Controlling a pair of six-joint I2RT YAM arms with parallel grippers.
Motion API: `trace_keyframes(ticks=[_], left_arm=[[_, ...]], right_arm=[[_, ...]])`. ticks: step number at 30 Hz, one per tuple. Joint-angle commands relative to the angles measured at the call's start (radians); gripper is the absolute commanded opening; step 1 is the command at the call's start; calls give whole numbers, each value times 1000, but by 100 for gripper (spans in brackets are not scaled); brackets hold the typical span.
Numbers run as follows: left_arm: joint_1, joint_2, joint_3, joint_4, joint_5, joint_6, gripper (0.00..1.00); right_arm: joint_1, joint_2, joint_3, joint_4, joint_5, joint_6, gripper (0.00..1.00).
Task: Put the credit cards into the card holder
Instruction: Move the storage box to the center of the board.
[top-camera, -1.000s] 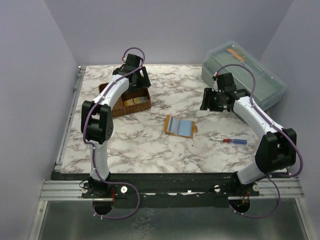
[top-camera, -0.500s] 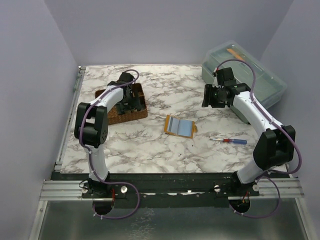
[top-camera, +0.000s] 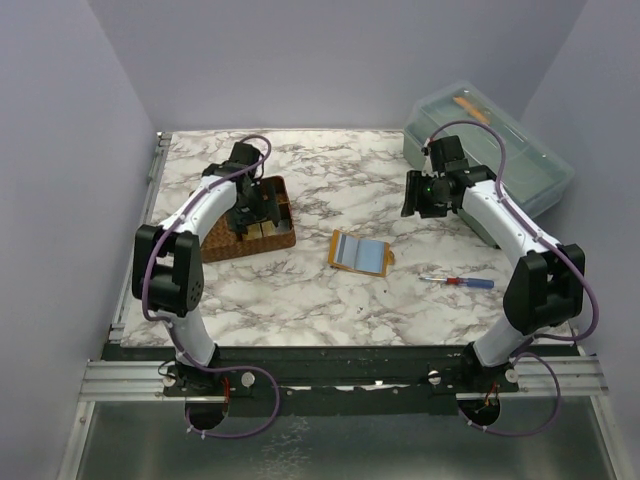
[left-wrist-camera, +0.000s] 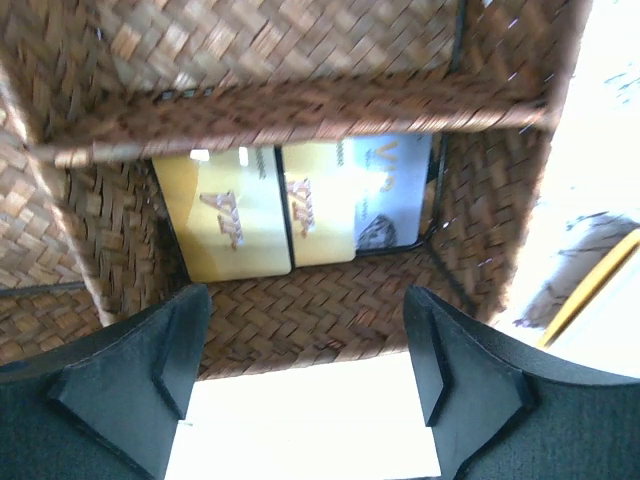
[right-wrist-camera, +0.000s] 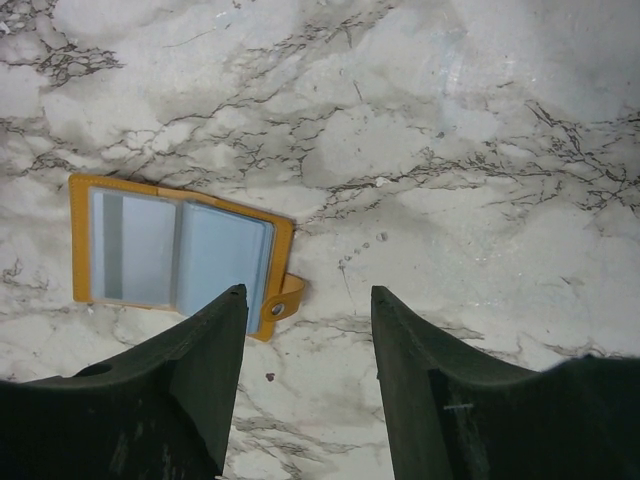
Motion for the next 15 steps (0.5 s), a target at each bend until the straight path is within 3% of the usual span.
trace_keyframes(ticks=[1,6,15], left_arm=[[0,85,97,-6,16,-26,85],[-1,155,136,-30,-1,-87,92],[-41,167,105,-67,-117,-193,90]], right_arm=[[-4,-3,10,-16,-43,8,56],[-4,-42,-13,0,-60,13,57],[-3,-126,-18,-6,-127,-3,68]])
